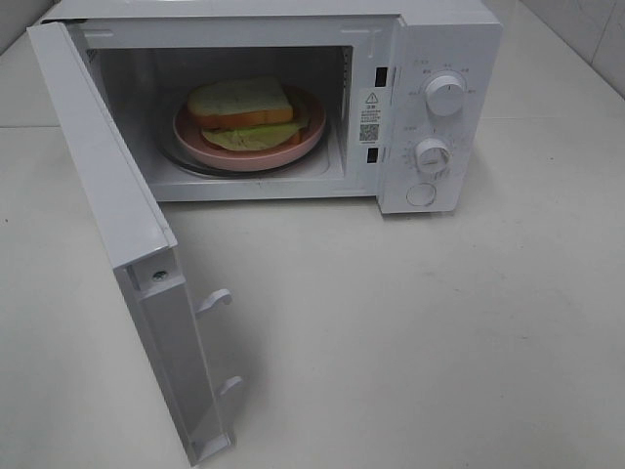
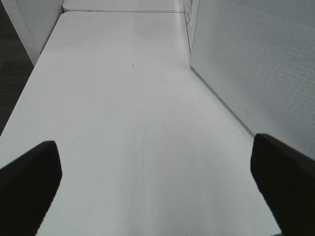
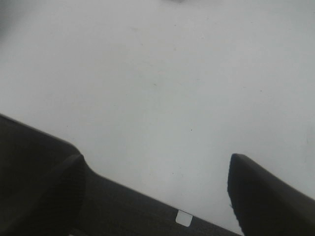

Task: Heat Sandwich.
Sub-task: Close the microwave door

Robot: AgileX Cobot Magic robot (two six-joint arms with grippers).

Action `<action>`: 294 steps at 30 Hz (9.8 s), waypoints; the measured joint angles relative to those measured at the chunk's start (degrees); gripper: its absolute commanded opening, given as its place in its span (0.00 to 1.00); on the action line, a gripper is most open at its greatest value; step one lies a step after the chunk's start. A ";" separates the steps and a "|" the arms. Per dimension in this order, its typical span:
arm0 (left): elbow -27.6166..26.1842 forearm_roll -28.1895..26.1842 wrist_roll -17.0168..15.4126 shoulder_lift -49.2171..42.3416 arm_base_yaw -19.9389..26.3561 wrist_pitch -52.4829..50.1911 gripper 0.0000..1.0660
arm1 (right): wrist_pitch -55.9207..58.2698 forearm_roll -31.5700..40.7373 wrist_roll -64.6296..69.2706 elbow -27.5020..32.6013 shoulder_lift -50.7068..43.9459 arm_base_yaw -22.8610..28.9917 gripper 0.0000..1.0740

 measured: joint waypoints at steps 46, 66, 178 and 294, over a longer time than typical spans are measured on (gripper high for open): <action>0.00 0.00 0.00 0.00 0.00 0.00 0.98 | -9.97 3.72 1.60 9.00 -15.64 -19.54 0.71; 0.00 0.00 0.00 0.00 0.00 0.00 0.98 | -9.97 3.72 1.60 9.00 -15.64 -19.54 0.71; 7.85 20.23 -12.03 86.29 -14.55 -107.95 0.00 | -9.97 3.72 1.60 9.00 -15.64 -19.54 0.71; -48.30 -44.98 35.98 119.92 -51.45 -86.80 0.00 | -10.37 3.72 1.60 9.00 -15.64 -19.54 0.71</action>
